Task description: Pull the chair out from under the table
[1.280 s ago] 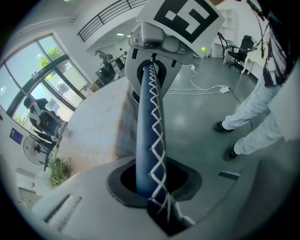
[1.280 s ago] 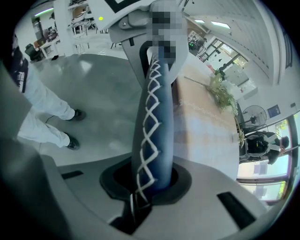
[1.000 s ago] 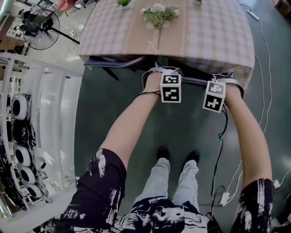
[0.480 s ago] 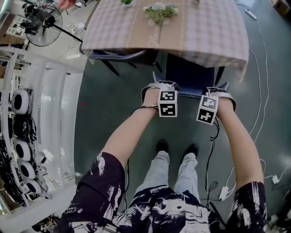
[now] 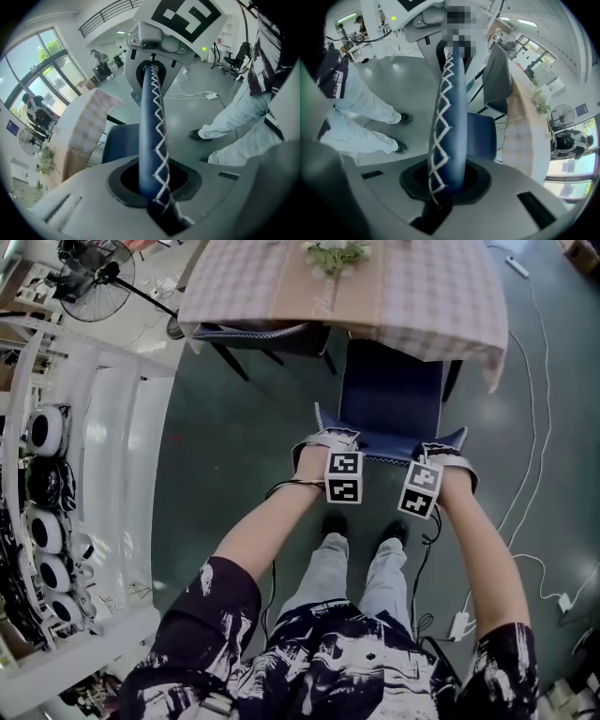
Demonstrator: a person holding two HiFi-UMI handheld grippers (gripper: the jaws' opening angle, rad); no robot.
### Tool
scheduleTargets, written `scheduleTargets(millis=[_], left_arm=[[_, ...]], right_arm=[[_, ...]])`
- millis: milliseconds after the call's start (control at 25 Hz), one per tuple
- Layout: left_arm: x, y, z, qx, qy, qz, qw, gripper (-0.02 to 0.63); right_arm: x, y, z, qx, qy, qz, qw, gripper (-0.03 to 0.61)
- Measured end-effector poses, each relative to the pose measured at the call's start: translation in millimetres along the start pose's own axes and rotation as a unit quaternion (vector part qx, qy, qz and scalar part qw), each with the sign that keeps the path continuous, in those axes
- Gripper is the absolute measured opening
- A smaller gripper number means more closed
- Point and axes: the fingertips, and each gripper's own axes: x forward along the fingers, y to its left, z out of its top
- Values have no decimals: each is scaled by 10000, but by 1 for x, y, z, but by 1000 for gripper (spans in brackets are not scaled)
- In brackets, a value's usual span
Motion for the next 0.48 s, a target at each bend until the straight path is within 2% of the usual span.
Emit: scheduleTargets(millis=[480], left_arm=[[-15, -84, 9, -113, -6, -27, 9999, 60]], right_arm=[[-15, 83, 7, 75, 41, 11, 10000, 40]])
